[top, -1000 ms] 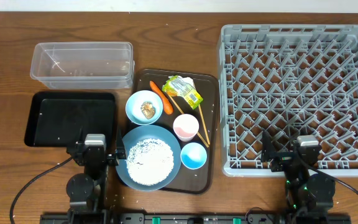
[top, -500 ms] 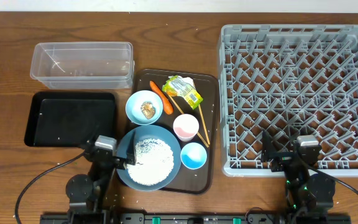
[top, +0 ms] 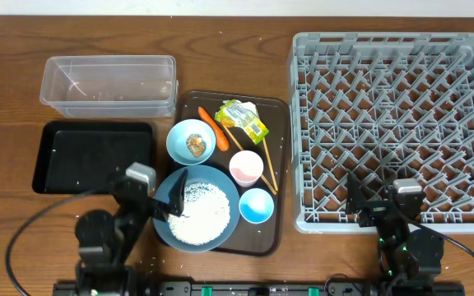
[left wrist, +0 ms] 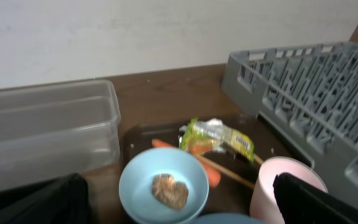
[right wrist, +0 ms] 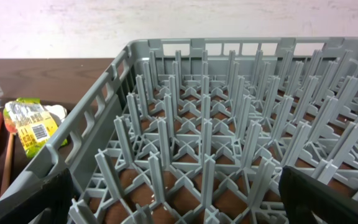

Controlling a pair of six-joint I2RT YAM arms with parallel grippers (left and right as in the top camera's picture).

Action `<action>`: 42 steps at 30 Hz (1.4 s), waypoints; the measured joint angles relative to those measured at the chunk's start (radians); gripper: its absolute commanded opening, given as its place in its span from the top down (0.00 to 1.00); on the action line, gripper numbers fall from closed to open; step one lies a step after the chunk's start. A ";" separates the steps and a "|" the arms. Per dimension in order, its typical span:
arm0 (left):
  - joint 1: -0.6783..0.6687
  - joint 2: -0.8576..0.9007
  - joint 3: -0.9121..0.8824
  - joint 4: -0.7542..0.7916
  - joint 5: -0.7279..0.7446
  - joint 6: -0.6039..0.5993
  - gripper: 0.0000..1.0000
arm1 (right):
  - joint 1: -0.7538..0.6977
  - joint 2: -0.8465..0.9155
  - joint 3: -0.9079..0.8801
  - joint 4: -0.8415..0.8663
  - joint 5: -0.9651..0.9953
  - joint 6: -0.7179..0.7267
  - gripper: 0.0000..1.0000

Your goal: Sort waste into correct bins and load items into the dishwasher rack

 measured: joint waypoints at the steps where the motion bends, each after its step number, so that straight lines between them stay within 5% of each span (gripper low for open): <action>1: 0.000 0.039 0.038 -0.017 0.000 0.000 0.02 | 0.000 0.000 0.000 0.000 0.000 0.000 0.01; 17: 0.000 0.758 0.772 -0.572 0.000 0.010 0.02 | 0.000 0.001 -0.002 0.135 0.053 -0.006 0.01; 25: 0.000 0.891 0.848 -0.570 -0.005 -0.003 0.02 | 0.000 0.043 0.033 0.187 0.045 0.026 0.01; 36: -0.001 0.931 0.848 -0.579 -0.013 -0.022 0.02 | 0.000 0.506 0.443 0.089 0.016 0.006 0.01; 42: -0.057 0.931 0.848 -0.578 -0.143 -0.026 0.02 | 0.000 0.826 0.752 -0.114 -0.049 -0.019 0.01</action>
